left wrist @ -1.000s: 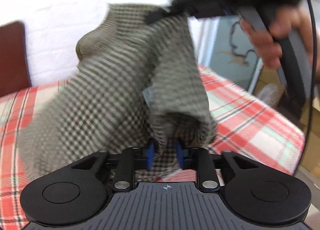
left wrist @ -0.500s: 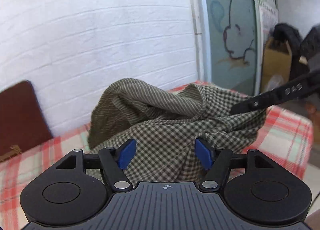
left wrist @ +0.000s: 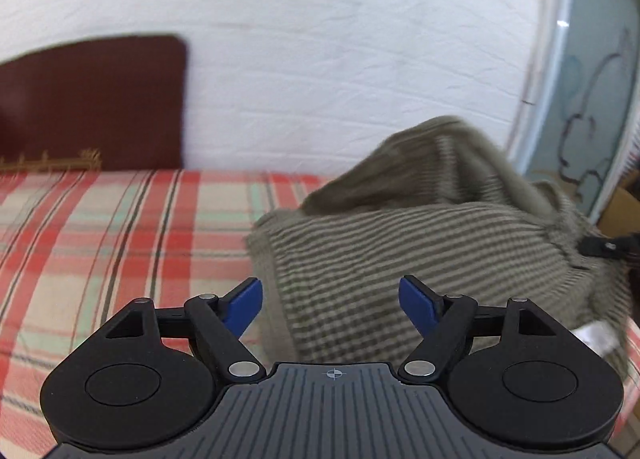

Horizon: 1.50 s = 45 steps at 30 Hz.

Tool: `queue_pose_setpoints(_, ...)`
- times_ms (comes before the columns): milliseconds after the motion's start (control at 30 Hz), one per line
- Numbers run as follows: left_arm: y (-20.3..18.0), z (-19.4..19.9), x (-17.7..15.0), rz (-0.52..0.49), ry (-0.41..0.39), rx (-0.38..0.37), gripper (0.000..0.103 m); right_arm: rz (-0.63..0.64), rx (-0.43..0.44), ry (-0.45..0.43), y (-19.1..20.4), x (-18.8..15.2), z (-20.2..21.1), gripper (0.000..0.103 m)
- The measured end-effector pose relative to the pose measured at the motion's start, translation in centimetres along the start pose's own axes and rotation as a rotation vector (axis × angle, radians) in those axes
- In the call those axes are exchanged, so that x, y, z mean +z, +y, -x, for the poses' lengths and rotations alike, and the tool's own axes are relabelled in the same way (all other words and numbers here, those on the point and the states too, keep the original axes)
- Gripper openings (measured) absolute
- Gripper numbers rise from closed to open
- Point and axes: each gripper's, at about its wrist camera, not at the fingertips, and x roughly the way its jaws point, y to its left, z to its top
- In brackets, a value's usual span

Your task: Fold clothes

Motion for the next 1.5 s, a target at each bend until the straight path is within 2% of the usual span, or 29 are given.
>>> queue_pose_setpoints(67, 1.0, -1.4, -0.5, 0.066, 0.033, 0.024, 0.085, -0.003, -0.003, 0.0, -0.1, 0.1, 0.1, 0.002)
queue_pose_setpoints(167, 1.9, -2.6, -0.7, 0.168, 0.061, -0.009, 0.083, -0.009, -0.01, 0.01, -0.3, 0.1, 0.0, 0.002)
queue_pose_setpoints(200, 2.0, -2.8, -0.7, 0.189, 0.064, -0.024, 0.063, -0.004, -0.014, 0.014, -0.3, 0.1, -0.2, 0.002)
queue_pose_setpoints(233, 1.7, -3.2, -0.5, 0.19, 0.067, -0.044, 0.048, 0.001, -0.018, 0.018, -0.2, 0.1, -0.3, 0.002)
queue_pose_setpoints(267, 1.5, -2.9, -0.4, 0.189, 0.069, -0.06, 0.014, 0.001, -0.013, 0.023, -0.1, 0.1, -0.5, 0.002)
queue_pose_setpoints(300, 1.4, -2.7, -0.3, 0.187, 0.071, -0.076, 0.001, 0.002, -0.008, 0.028, 0.0, 0.0, -0.6, 0.003)
queue_pose_setpoints(400, 0.1, -1.2, -0.1, 0.113, 0.038, -0.1, 0.0, 0.036, -0.028, 0.017, 0.7, 0.1, -0.7, 0.005)
queue_pose_setpoints(567, -2.7, 1.3, -0.3, 0.01, 0.023, -0.212, 0.0, 0.062, -0.044, -0.002, 1.4, 0.5, -0.4, 0.007)
queue_pose_setpoints(667, -5.3, 2.4, -0.9, -0.08, 0.025, -0.278, 0.0, 0.121, -0.059, -0.072, 3.0, 0.9, 0.5, 0.016)
queue_pose_setpoints(733, -6.9, 2.2, -1.5, -0.127, 0.043, -0.289, 0.0, 0.174, -0.029, -0.099, 4.6, 1.3, 0.7, 0.025)
queue_pose_setpoints(800, -8.2, 1.6, -2.3, -0.161, 0.065, -0.285, 0.0, 0.215, 0.022, -0.104, 6.1, 1.6, 0.5, 0.028)
queue_pose_setpoints(900, -8.9, 0.7, -3.1, -0.142, 0.104, -0.297, 0.0, 0.283, 0.078, -0.103, 8.2, 1.8, -0.1, 0.03)
queue_pose_setpoints(1000, -9.2, 0.4, -3.6, -0.127, 0.118, -0.311, 0.0, 0.299, 0.152, -0.042, 9.7, 1.8, -1.3, 0.043)
queue_pose_setpoints(1100, -9.4, 0.3, -3.9, -0.128, 0.124, -0.32, 0.0, 0.307, 0.248, 0.067, 11.2, 0.8, -2.9, 0.044)
queue_pose_setpoints(1233, -9.3, 0.3, -4.3, -0.138, 0.127, -0.335, 0.0, 0.4, 0.262, 0.115, 13.3, -0.6, -4.3, 0.044)
queue_pose_setpoints(1400, -9.4, 0.3, -4.7, -0.165, 0.138, -0.341, 0.0, 0.351, 0.272, 0.155, 12.2, -0.7, -4.4, 0.044)
queue_pose_setpoints(1433, -9.4, 0.3, -4.7, -0.167, 0.141, -0.34, 0.0, 0.341, 0.274, 0.163, 12.0, -0.7, -4.4, 0.042)
queue_pose_setpoints(1467, -9.4, 0.3, -4.7, -0.167, 0.143, -0.336, 0.0, 0.331, 0.276, 0.171, 11.7, -0.7, -4.4, 0.033)
queue_pose_setpoints(1500, -9.3, 0.3, -4.7, -0.168, 0.146, -0.331, 0.0, 0.322, 0.278, 0.179, 11.5, -0.7, -4.4, 0.0)
